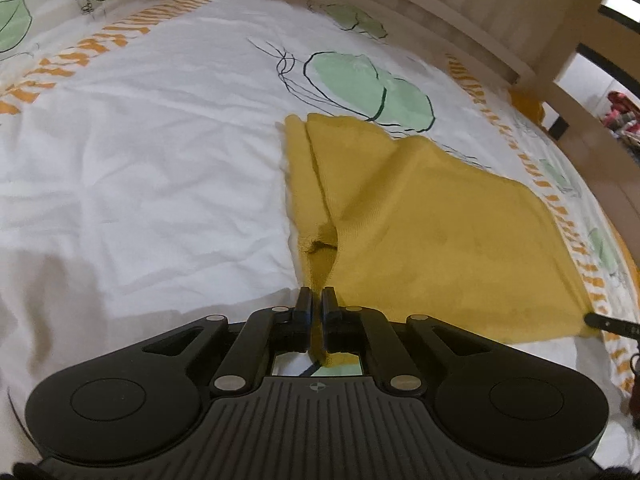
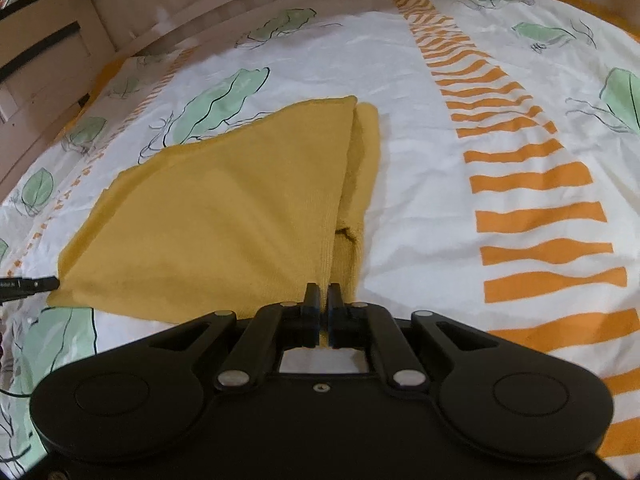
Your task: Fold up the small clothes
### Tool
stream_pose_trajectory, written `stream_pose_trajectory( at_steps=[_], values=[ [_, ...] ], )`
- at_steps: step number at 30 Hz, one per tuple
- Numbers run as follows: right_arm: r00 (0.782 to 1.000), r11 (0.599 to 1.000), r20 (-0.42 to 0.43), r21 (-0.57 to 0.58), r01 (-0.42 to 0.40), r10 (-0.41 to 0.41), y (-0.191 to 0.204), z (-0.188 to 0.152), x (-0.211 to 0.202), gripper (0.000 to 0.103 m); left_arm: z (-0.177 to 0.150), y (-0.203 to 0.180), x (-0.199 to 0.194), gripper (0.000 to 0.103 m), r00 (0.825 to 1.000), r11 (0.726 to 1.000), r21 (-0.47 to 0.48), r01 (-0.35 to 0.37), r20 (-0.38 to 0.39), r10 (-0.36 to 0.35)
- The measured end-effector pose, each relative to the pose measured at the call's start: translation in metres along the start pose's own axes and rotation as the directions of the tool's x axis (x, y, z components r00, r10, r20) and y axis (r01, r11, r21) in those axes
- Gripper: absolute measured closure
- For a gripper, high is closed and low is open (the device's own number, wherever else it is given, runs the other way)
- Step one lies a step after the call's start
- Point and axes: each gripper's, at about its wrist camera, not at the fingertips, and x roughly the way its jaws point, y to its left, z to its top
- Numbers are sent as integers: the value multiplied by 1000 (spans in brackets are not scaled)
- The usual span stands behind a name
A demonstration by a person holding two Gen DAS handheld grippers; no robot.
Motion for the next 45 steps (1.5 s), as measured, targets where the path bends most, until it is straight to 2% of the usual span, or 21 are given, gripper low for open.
stream_pose_trajectory(
  at_steps=[2,4,5,6,10,13,15,16,23,27,32,34,35,41,45],
  values=[
    [1000,1000,-4,16,-1,1,-3,1,-1,94,4,3,-5,96,1000,1000,-8,-10,19,10],
    [1000,1000,-15,9,14,-14,-2,3,-1,92,11,4,-10,86,998,1000,-8,-18,54,18],
    [999,999,-5,4,36,-36,-1,4,-2,84,16,3,-12,76,997,1000,-3,-23,68,23],
    [998,998,11,1,56,-56,1,4,-5,79,22,2,-12,73,996,1000,5,-27,82,27],
    [988,992,94,-22,127,-125,7,11,-12,77,52,-6,1,73,994,999,36,-35,102,31],
    [982,993,156,-14,113,-110,13,19,-12,74,70,-17,19,73,995,997,63,-41,97,34],
    [980,997,182,-17,81,-76,20,26,-6,57,79,-24,34,73,996,997,70,-37,81,32],
    [980,998,189,-20,65,-60,24,29,-2,55,83,-27,42,73,997,997,71,-39,71,34],
    [971,999,235,-41,-23,32,39,26,30,55,94,-24,79,73,997,997,20,-77,18,77],
    [978,997,206,-73,-1,16,37,12,43,56,95,-16,90,73,995,995,-11,-96,-2,96],
    [980,999,198,-49,-17,26,32,12,46,57,95,-13,95,74,996,995,-42,-90,6,91],
    [980,998,196,-58,-10,22,33,10,47,57,96,-12,94,88,996,995,-45,-90,24,91],
    [981,998,195,-67,-4,17,35,9,48,57,97,-12,92,99,995,995,-36,-96,38,97],
    [981,996,194,-90,9,9,38,8,48,57,105,-10,81,100,980,987,-24,-160,116,162],
    [981,996,193,-86,5,12,36,8,48,57,110,-6,88,96,980,983,-19,-184,79,185]
  ],
)
